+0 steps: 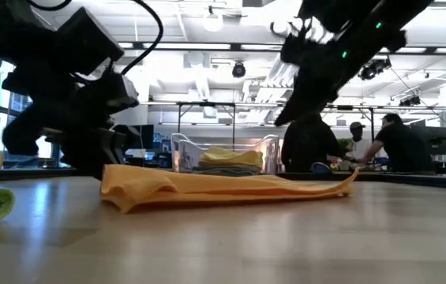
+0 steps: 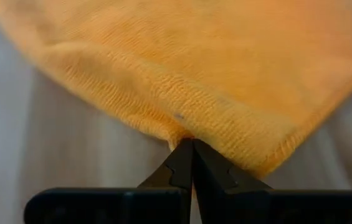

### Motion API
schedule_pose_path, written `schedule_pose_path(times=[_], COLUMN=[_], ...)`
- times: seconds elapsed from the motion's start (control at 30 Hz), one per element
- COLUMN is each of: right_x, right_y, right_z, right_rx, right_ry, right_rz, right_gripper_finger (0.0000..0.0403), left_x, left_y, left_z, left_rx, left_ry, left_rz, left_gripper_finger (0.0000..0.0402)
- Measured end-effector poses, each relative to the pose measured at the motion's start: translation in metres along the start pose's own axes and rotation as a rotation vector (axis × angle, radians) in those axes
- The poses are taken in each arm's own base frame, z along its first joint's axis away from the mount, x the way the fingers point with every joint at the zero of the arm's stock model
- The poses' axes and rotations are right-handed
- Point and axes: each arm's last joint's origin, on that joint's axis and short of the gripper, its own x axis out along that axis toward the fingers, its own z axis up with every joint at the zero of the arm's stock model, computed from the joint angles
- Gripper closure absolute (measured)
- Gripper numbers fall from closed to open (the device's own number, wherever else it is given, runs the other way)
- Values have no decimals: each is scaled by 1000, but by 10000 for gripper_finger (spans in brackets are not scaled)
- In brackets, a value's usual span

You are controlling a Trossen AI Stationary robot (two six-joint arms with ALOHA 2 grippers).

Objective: Fold microfiber towels
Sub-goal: Fold the orange towel

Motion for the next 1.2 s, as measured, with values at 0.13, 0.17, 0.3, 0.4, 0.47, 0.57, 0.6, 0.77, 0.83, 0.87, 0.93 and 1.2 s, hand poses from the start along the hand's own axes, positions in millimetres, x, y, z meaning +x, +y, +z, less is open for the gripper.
schedule_pose_path(times=[0.13,0.17,0.3,0.4,0.47,0.57,0.6,0.77,0.83,0.87,0.93,1.2], right_x=[-6,-6,0,14,24,36,40,43,41,40,39,19], right_y=[31,38,62,74,77,78,78,73,72,71,69,56], right_z=[-3,-5,-14,-26,-37,-52,-56,-70,-72,-73,-76,-79], right_rx=[-14,-8,34,59,62,75,86,97,90,81,52,-92], right_ry=[-26,-31,-43,-18,26,102,124,226,257,273,306,437], right_rz=[73,77,77,55,13,-39,-50,-121,-147,-156,-174,-207], right_gripper_finger=[400,400,400,400,400,400,400,400,400,400,400,402], left_x=[-5,-8,-20,-30,-33,-35,-34,-23,-17,-14,-7,7], left_y=[-7,-8,-9,-7,-5,-5,-5,-8,-9,-10,-12,-30], left_z=[8,8,9,10,13,16,16,13,11,10,7,6], left_rx=[37,44,48,47,46,54,55,62,66,69,64,32], left_ry=[27,43,77,79,61,30,29,42,51,61,74,20], left_rz=[-24,-25,-19,17,49,61,59,37,35,33,28,-3], left_gripper_finger=[402,401,401,401,401,401,402,402,402,402,402,402])
